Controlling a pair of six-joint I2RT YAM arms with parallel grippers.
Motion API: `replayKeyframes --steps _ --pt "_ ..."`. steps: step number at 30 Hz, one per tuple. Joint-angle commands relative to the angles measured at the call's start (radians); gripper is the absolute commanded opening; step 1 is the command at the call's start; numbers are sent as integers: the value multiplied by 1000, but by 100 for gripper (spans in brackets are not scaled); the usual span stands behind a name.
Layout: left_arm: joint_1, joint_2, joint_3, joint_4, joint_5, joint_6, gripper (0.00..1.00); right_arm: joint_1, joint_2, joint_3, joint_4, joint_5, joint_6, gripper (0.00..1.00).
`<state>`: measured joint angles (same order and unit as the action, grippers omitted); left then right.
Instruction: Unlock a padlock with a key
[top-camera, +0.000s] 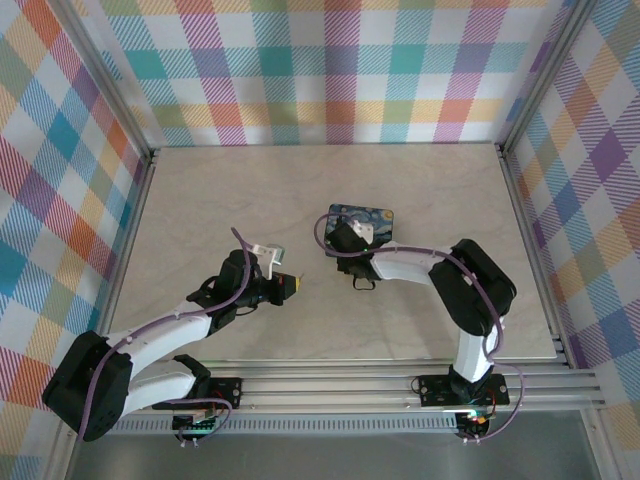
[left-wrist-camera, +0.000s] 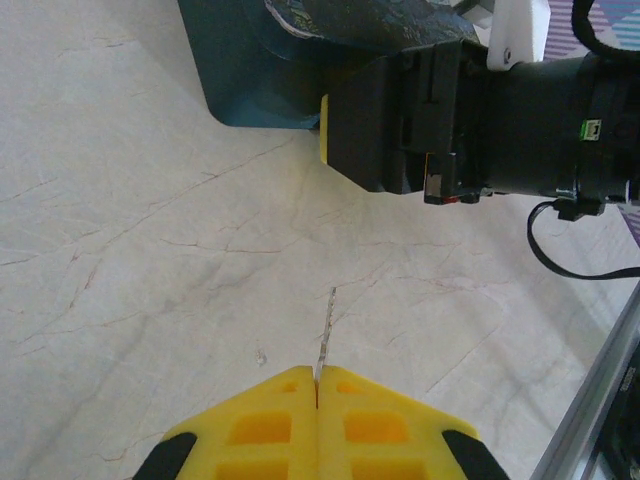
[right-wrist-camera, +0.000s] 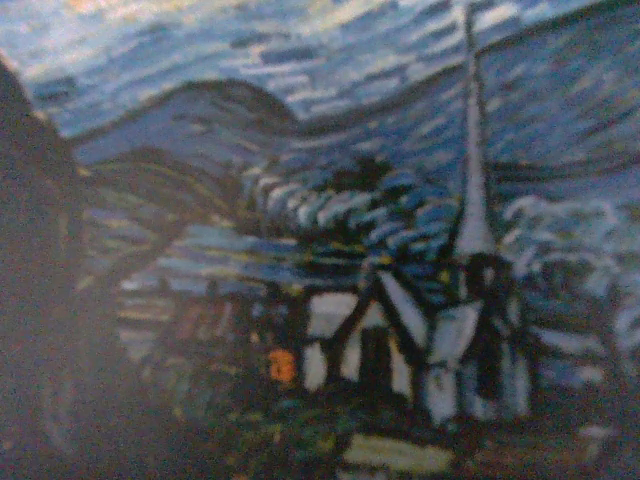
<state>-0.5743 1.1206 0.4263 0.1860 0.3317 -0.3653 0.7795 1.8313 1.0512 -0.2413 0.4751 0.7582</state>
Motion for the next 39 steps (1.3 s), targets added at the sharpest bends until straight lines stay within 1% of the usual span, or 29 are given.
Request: replayKeyframes --steps 1,6,12,14,16,18,19,22,28,33,37,39 --pt "-5 -20 -22 15 24 27 0 7 30 20 38 73 31 42" --pt "-5 -48 -39 -1 26 31 0 7 58 36 37 81 49 38" --pt "-5 -82 -54 -31 26 31 0 7 66 48 35 80 40 29" --pt "-6 -92 -57 -40 27 35 0 7 59 56 18 80 34 29" --pt "-6 -100 -63 -42 27 37 0 7 50 62 0 79 29 33" --pt "-6 -109 -66 -43 29 36 0 7 41 67 -15 84 20 42" --pt "-5 -113 -67 -44 31 36 0 7 38 69 -17 85 16 45" --pt "-5 -128 -72 -45 29 35 0 6 38 79 -17 86 -8 46" --pt "-6 -156 -80 -62 24 35 0 -16 96 136 -43 48 -32 41" --pt "-6 -176 -90 -71 23 34 0 -38 118 145 -38 1 -29 29" --pt "-5 -189 -96 -73 24 33 0 -51 131 151 -49 -16 -29 28" --pt "-6 -197 -100 -76 24 34 0 -61 132 151 -44 -32 -29 22"
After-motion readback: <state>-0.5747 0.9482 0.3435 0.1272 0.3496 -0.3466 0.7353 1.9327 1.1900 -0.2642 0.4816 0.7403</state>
